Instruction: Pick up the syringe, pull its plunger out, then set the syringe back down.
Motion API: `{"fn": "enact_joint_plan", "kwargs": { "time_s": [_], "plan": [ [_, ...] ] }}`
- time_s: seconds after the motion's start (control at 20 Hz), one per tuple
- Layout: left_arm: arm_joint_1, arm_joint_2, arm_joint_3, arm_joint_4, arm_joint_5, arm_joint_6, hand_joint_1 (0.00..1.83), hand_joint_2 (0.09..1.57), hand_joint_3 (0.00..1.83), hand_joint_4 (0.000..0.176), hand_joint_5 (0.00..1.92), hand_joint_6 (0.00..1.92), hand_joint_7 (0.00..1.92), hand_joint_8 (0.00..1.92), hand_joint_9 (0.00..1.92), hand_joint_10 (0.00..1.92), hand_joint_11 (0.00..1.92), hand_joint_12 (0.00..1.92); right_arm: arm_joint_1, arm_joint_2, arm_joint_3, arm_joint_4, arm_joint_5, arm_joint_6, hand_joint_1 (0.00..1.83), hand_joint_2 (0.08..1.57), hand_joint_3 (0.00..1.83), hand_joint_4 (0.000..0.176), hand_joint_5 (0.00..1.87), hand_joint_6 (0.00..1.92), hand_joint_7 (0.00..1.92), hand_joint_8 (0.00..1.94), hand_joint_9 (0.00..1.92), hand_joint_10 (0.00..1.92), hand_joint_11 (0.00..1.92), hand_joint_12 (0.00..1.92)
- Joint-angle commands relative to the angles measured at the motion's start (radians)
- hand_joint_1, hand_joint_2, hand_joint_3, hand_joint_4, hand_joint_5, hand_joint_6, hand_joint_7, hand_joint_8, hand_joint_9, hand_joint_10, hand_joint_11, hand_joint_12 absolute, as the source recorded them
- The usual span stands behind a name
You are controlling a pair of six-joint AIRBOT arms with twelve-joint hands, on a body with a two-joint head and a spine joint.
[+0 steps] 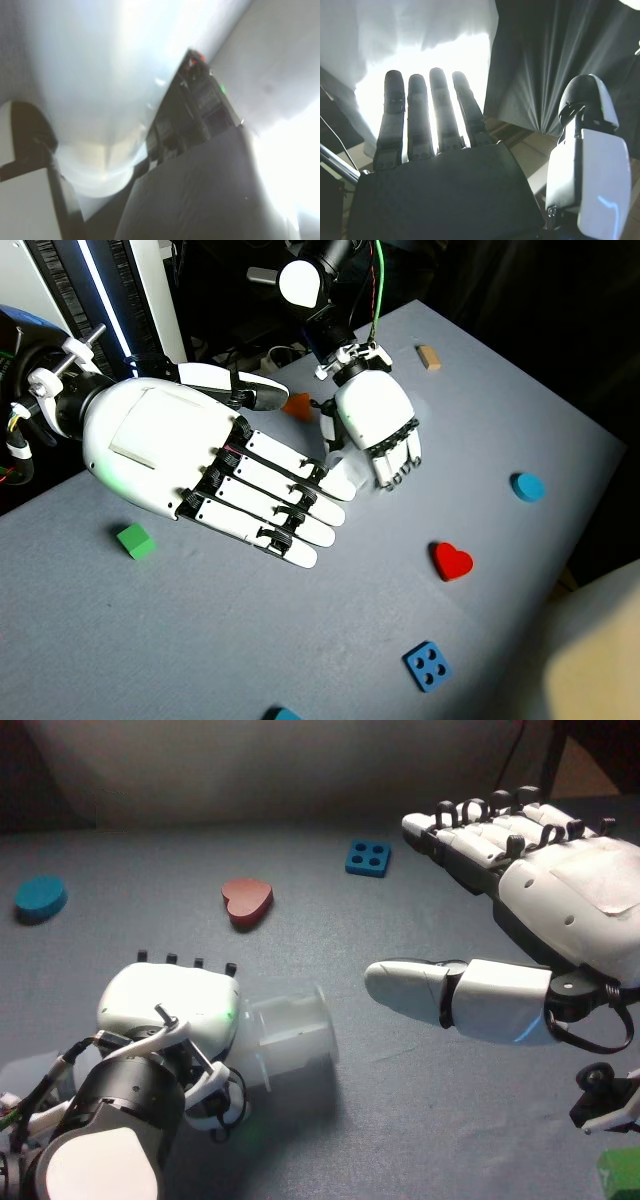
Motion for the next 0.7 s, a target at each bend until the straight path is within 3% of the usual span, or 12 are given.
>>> {"fn": "enact_joint_plan", "kwargs": {
  "time_s": [0.0,0.2,0.25,0.45,0.6,0.65],
  "plan": [
    [-0.005,0.006,-0.005,0.056,-0.003,0.013,1.38,1.11,0.00,0.000,0.91,0.93,1.06,0.87,0.90,1.30,0.86,1.22,0.007,-0.001,-0.001,-0.064,0.093,0.010,0.09,0.96,0.00,0.000,0.15,0.00,0.20,0.00,0.15,0.01,0.00,0.67],
    [-0.038,0.038,-0.009,0.135,-0.068,0.013,1.38,1.10,0.00,0.000,0.94,0.90,1.08,0.82,0.91,1.30,0.87,1.21,0.006,0.001,-0.001,-0.069,0.092,0.035,0.09,0.97,0.00,0.000,0.13,0.00,0.18,0.01,0.13,0.01,0.00,0.58],
    [-0.047,0.046,-0.009,0.160,-0.089,0.013,1.47,1.10,0.00,0.000,0.95,0.82,1.06,0.82,0.91,1.20,0.83,1.49,0.006,0.002,-0.001,-0.079,0.092,0.058,0.09,0.97,0.00,0.000,0.14,0.00,0.18,0.01,0.13,0.01,0.00,0.58],
    [-0.099,0.082,-0.009,0.262,-0.187,0.013,1.50,1.10,0.00,0.000,0.94,0.80,1.05,0.83,0.92,1.17,0.79,1.56,0.011,0.029,0.000,-0.092,0.046,0.171,0.11,0.97,0.00,0.000,0.19,0.01,0.20,0.01,0.15,0.01,0.00,0.61],
    [-0.132,0.104,-0.011,0.305,-0.235,0.013,1.50,1.11,0.00,0.000,0.90,0.85,1.03,0.86,0.92,1.18,0.79,1.58,0.012,0.078,0.006,-0.158,-0.026,0.323,0.11,0.97,0.00,0.000,0.13,0.00,0.16,0.00,0.11,0.00,0.00,0.57],
    [-0.155,0.126,-0.017,0.325,-0.256,-0.087,1.49,1.10,0.00,0.000,0.90,0.86,1.04,0.86,0.90,1.18,0.81,1.57,0.011,0.113,0.020,-0.229,-0.069,0.442,0.11,0.97,0.00,0.000,0.14,0.00,0.15,0.00,0.11,0.00,0.00,0.56]
  ]
}}
